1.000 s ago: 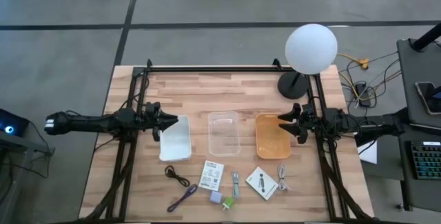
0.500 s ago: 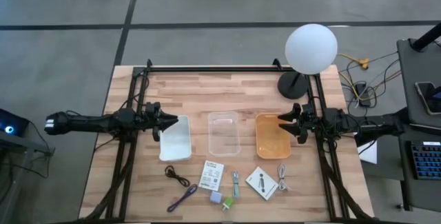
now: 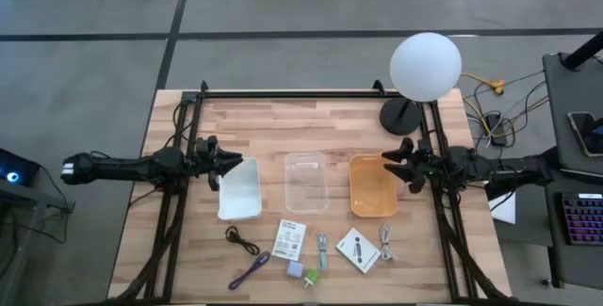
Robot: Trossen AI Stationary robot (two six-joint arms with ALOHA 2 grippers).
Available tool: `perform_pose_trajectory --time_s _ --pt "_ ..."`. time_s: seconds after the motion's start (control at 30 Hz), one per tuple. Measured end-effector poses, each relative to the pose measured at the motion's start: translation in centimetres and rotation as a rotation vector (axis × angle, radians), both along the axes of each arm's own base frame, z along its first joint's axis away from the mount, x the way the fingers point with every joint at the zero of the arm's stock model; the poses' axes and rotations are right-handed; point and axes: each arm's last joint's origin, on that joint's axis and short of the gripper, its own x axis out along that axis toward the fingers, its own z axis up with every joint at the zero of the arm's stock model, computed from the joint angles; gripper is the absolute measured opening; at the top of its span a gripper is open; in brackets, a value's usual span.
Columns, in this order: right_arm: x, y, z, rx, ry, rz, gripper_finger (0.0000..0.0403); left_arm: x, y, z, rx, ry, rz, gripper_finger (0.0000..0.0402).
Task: Pick and place items into bin
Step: Put the white charger cable into the white bin
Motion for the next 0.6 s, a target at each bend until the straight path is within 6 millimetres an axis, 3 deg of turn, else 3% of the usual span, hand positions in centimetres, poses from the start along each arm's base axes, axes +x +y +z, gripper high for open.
perform_pose_trajectory --time_s 0.2,0.37,0.6 --pt "-0.5 -0.5 1.9 0.053 -0.207 -0.164 0.0219 0.0 0.0 0.9 -0.038 -0.105 0.0 0.0061" --pt "-1.1 -0.8 3.0 0.179 -0.358 -0.221 0.0219 -0.3 0.0 3.1 -0.316 -0.394 -0.035 0.0061" --pt "-1.8 -0.9 4.2 0.308 -0.527 -0.226 0.0219 -1.0 0.0 4.7 -0.292 -0.569 -0.058 0.0061"
